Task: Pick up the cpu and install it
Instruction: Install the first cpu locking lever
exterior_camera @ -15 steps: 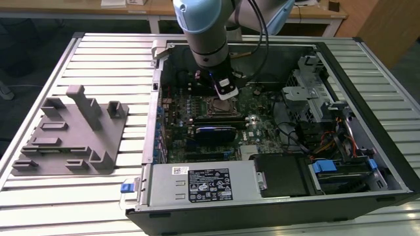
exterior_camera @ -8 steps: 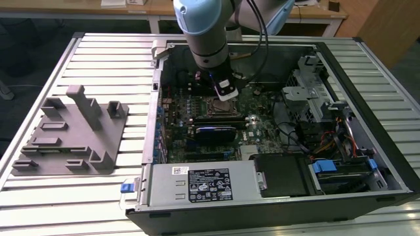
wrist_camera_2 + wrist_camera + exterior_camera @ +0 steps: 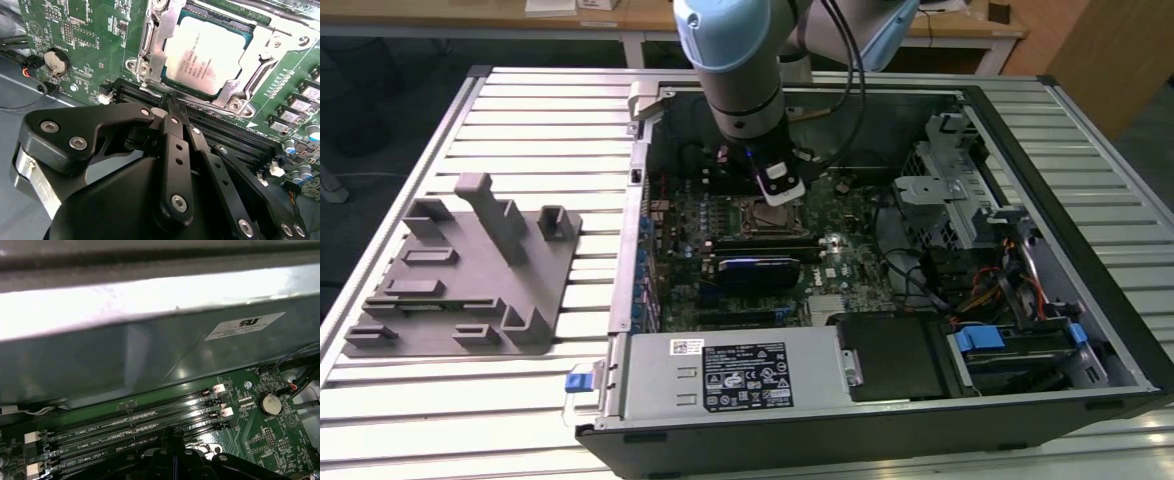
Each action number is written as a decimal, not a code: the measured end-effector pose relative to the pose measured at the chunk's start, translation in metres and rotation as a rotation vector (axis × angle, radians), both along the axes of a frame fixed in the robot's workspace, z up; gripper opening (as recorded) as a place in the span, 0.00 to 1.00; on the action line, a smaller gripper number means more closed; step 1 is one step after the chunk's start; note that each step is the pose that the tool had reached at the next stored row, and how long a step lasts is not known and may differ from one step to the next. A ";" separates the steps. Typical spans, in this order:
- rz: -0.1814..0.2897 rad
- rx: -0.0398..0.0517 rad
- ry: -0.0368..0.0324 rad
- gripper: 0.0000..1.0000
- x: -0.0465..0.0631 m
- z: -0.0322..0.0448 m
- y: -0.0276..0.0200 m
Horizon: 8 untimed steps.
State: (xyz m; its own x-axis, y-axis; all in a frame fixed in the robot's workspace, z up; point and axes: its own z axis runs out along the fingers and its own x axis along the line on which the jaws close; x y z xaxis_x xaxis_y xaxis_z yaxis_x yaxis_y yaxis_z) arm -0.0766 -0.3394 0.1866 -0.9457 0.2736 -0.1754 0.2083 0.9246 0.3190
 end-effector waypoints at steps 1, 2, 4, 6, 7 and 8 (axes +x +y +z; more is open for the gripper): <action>0.000 -0.0009 0.0001 0.11 0.000 0.0000 0.0000; 0.000 -0.0018 0.0001 0.11 0.000 0.0001 0.0000; 0.000 -0.0022 0.0002 0.11 0.000 0.0001 0.0000; 0.000 -0.0022 0.0002 0.11 0.000 0.0003 0.0000; 0.000 -0.0025 0.0003 0.11 0.000 0.0008 -0.0001; 0.000 -0.0024 0.0002 0.11 0.000 0.0013 -0.0001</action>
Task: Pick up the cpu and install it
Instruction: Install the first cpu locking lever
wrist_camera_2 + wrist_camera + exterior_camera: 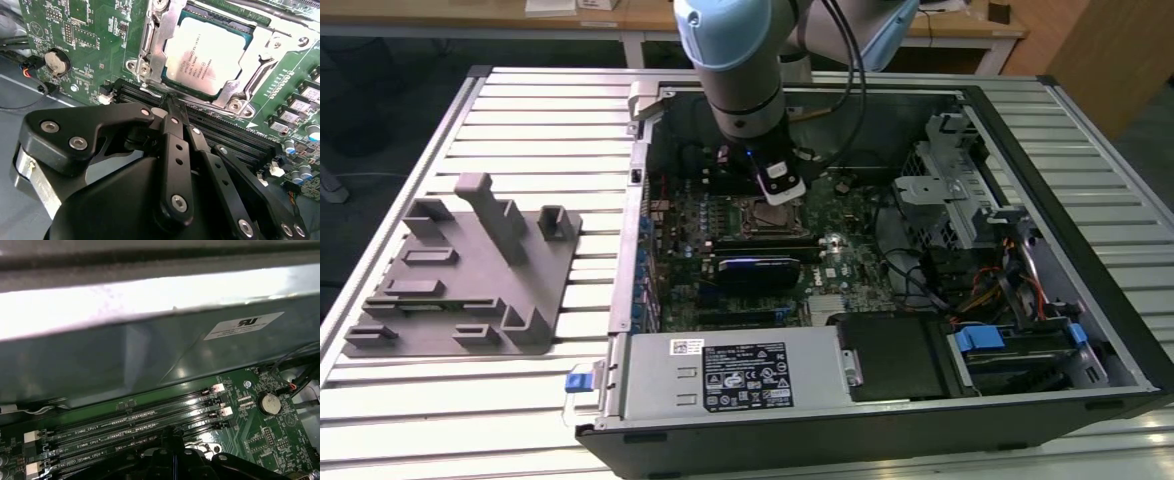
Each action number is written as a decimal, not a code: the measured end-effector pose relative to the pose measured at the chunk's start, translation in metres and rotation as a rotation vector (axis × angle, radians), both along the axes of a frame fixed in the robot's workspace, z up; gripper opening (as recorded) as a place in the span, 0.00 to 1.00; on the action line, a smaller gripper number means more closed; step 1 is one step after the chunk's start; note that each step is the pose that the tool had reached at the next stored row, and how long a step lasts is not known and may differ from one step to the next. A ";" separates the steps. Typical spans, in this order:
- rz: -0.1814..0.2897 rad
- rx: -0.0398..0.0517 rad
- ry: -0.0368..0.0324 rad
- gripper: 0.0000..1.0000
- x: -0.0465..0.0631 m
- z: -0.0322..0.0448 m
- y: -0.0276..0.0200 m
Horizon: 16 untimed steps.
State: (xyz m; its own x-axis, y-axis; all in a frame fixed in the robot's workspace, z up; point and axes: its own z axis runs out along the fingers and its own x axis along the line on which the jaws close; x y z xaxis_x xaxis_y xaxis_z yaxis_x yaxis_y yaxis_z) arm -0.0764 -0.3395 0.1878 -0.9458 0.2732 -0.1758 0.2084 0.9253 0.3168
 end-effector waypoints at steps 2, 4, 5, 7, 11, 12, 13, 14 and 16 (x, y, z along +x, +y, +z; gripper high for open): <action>0.000 0.0027 -0.0001 0.11 0.000 0.0007 0.0001; 0.000 0.0070 0.0001 0.11 0.000 0.0020 0.0000; 0.000 0.0092 0.0000 0.11 0.000 0.0027 0.0000; 0.000 0.0135 0.0001 0.11 0.000 0.0040 0.0001; 0.000 0.0170 0.0000 0.11 0.000 0.0042 0.0003; 0.000 0.0172 0.0002 0.11 0.000 0.0043 0.0003; 0.000 0.0172 0.0002 0.11 0.000 0.0043 0.0004; 0.000 0.0172 0.0002 0.11 0.000 0.0042 0.0004; 0.000 0.0173 0.0002 0.11 0.000 0.0040 0.0007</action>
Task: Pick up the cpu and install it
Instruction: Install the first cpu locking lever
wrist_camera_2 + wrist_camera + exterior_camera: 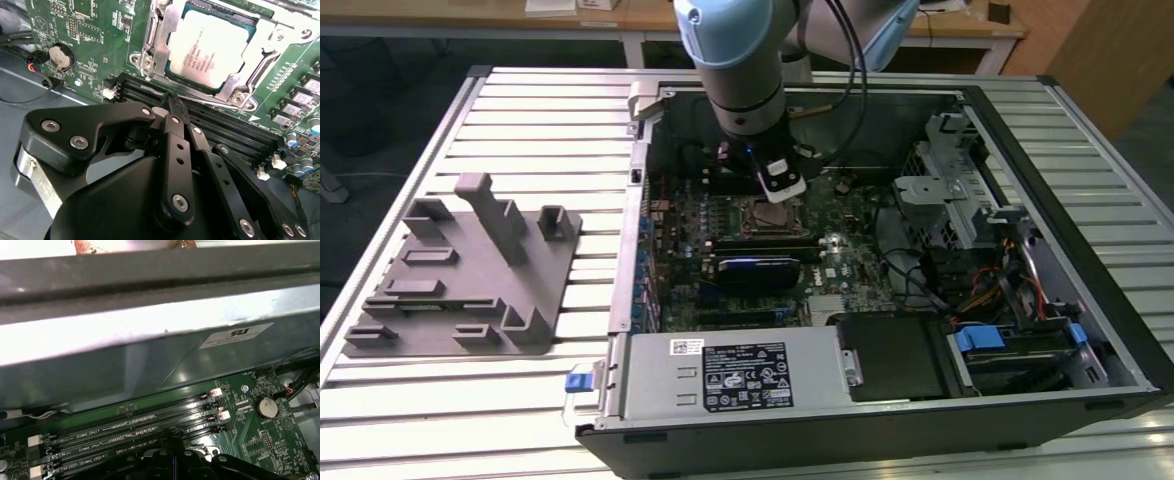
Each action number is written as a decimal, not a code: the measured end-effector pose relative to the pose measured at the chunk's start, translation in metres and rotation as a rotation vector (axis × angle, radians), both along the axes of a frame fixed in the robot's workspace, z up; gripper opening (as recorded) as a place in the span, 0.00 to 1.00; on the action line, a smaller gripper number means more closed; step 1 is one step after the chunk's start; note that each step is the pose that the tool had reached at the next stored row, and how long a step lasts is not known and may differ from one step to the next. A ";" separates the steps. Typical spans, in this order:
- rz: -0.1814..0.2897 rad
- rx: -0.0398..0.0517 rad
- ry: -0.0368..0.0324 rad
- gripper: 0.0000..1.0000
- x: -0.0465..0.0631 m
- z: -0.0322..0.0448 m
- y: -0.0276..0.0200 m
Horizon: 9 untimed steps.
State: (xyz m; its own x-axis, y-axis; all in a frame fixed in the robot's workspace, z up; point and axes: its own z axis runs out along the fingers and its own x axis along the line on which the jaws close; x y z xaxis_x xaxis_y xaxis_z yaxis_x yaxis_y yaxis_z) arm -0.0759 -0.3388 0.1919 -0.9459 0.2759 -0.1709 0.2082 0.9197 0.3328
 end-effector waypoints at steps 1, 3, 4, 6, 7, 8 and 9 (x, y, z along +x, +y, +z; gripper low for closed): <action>0.001 -0.0002 0.0000 0.11 0.000 -0.0002 0.0001; 0.002 -0.0028 0.0000 0.11 0.001 -0.0005 0.0001; 0.002 -0.0048 0.0000 0.11 0.001 -0.0007 0.0001; 0.003 -0.0084 0.0000 0.11 0.001 -0.0010 0.0001; 0.003 -0.0100 0.0000 0.11 0.002 -0.0012 0.0001; 0.004 -0.0117 0.0000 0.11 0.002 -0.0014 0.0001; 0.004 -0.0135 0.0000 0.11 0.002 -0.0015 0.0001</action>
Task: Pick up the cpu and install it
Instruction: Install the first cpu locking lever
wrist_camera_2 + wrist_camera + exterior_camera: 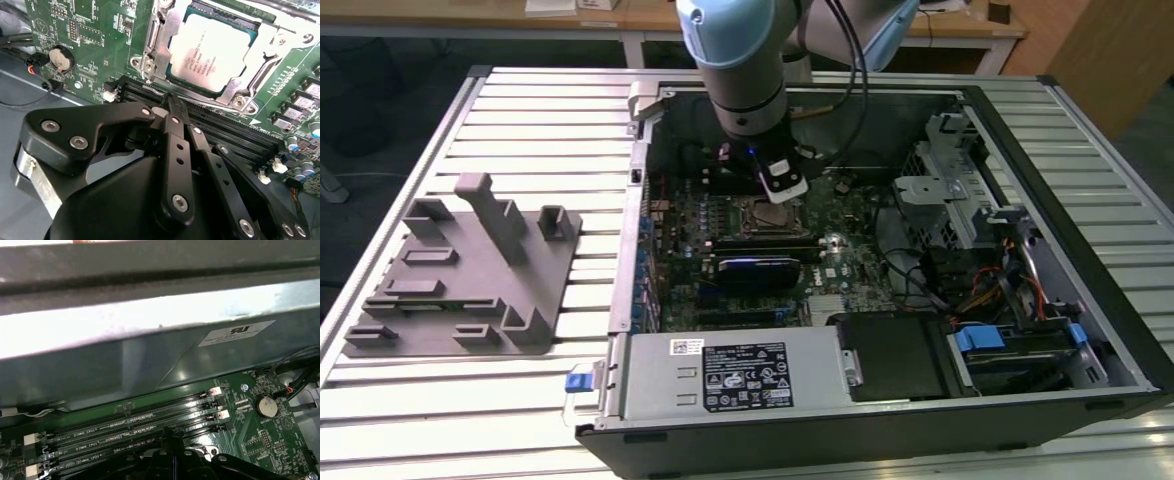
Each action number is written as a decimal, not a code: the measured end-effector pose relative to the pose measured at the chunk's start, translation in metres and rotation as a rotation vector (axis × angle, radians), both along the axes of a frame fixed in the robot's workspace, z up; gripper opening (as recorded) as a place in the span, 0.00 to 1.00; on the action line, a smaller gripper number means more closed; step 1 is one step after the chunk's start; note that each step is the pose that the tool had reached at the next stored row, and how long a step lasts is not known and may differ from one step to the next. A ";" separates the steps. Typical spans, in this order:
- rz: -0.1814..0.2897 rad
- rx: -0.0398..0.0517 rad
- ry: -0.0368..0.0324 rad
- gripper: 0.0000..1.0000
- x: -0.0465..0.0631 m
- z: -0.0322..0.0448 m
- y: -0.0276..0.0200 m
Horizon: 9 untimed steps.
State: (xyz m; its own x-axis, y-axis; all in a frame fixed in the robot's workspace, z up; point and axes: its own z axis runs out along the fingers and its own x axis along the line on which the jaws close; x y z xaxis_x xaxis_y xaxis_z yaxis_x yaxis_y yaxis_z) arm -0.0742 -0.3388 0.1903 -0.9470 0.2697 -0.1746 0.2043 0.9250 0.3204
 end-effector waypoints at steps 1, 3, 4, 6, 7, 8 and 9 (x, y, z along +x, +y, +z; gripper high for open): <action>0.001 -0.0022 0.0001 0.11 0.000 0.0000 0.0000; 0.002 -0.0066 0.0000 0.11 0.000 -0.0002 0.0000; 0.003 -0.0090 0.0000 0.11 0.000 -0.0003 0.0000; 0.004 -0.0131 0.0000 0.11 0.000 -0.0005 0.0000; 0.004 -0.0145 0.0000 0.11 0.000 -0.0006 0.0000; 0.005 -0.0154 0.0001 0.11 0.000 -0.0006 0.0000; 0.006 -0.0162 0.0001 0.11 0.000 -0.0007 0.0000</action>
